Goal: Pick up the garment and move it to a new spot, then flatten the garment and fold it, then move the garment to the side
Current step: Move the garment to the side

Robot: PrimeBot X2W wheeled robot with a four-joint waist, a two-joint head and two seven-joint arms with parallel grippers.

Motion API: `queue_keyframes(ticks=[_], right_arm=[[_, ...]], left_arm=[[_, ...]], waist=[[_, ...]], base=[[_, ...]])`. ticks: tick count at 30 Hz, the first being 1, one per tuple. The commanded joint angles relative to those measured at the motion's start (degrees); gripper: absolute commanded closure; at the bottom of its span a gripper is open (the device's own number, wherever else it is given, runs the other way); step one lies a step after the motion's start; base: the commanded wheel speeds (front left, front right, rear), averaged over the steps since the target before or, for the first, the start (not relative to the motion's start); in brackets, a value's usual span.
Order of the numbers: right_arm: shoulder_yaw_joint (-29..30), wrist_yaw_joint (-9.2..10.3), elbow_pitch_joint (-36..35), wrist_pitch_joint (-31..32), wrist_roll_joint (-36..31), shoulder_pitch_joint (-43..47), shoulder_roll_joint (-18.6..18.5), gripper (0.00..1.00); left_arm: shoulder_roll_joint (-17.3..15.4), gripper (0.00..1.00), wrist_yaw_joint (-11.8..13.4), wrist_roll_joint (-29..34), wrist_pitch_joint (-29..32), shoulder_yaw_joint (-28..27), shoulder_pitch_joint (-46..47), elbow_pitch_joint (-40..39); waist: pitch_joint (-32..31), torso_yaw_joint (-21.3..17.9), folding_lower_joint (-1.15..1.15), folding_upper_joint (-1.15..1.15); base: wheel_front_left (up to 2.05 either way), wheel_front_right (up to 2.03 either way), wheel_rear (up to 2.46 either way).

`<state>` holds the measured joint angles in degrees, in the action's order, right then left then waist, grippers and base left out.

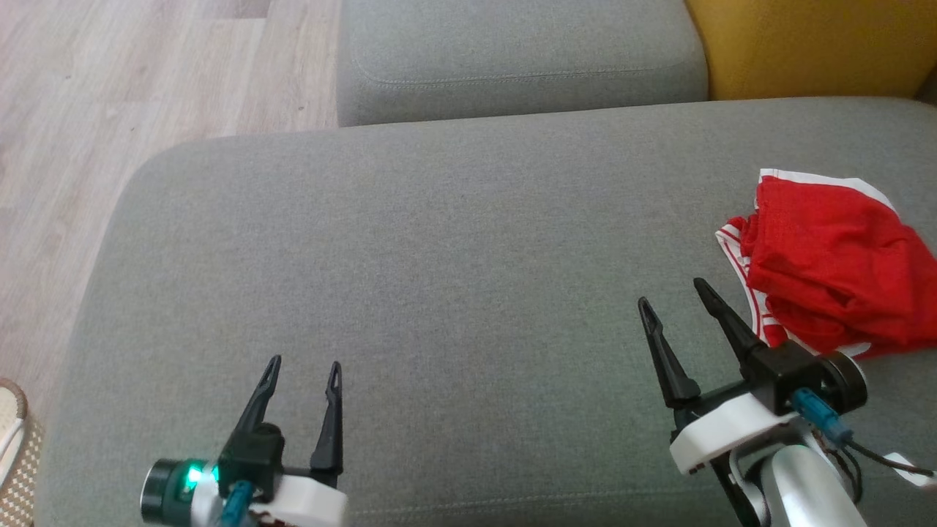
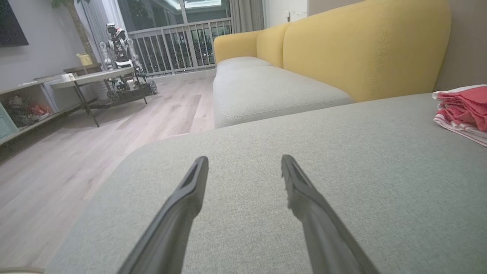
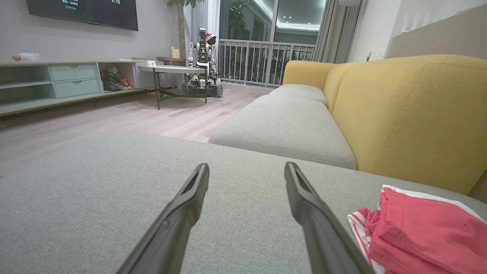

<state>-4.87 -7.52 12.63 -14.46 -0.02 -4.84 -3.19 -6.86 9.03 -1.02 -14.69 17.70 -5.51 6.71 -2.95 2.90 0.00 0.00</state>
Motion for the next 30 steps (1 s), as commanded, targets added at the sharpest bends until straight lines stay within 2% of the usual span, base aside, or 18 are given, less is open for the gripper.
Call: queue_keyframes(ticks=[1,6,11,20,25,30], right_arm=[[-1.1,0.03,-2.2,-0.5,0.0,-1.4,0.3,0.0],[-1.2,0.03,-2.2,-0.5,0.1,-1.3,0.3,0.0],[-1.5,0.03,-2.3,-0.5,0.3,-1.6,0.3,0.0],[-1.4,0.03,-2.4,-0.5,0.0,-1.5,0.3,0.0],[-1.5,0.03,-2.6,-0.5,0.0,-1.2,0.3,0.0],[-1.4,0.03,-2.8,-0.5,0.4,-1.1,0.3,0.0]], left_arm=[[0.5,0.0,-0.4,-1.1,-0.3,-2.5,2.0,-1.5],[0.5,0.0,-0.9,-0.4,-0.3,-2.7,2.2,-1.7],[0.5,0.0,0.3,0.6,-0.3,-2.8,2.1,-2.6],[0.3,0.0,-0.7,-0.5,-0.3,-2.9,2.0,-3.6],[1.0,0.0,-3.4,-2.7,-0.3,-3.9,1.4,-6.7],[1.2,0.0,-4.5,-2.1,-0.3,-5.1,0.5,-7.8]], waist=[[0.0,0.0,0.0,0.0],[-0.2,-0.2,0.0,0.0],[0.2,-0.4,0.0,0.0],[0.2,-0.4,0.0,0.0],[0.2,-0.2,0.0,0.0],[0.3,-0.1,0.0,0.0]], base=[[0.0,0.0,0.0],[0.0,0.0,0.0],[0.0,0.0,0.0],[0.0,0.0,0.0],[0.0,0.0,0.0],[0.0,0.0,0.0]])
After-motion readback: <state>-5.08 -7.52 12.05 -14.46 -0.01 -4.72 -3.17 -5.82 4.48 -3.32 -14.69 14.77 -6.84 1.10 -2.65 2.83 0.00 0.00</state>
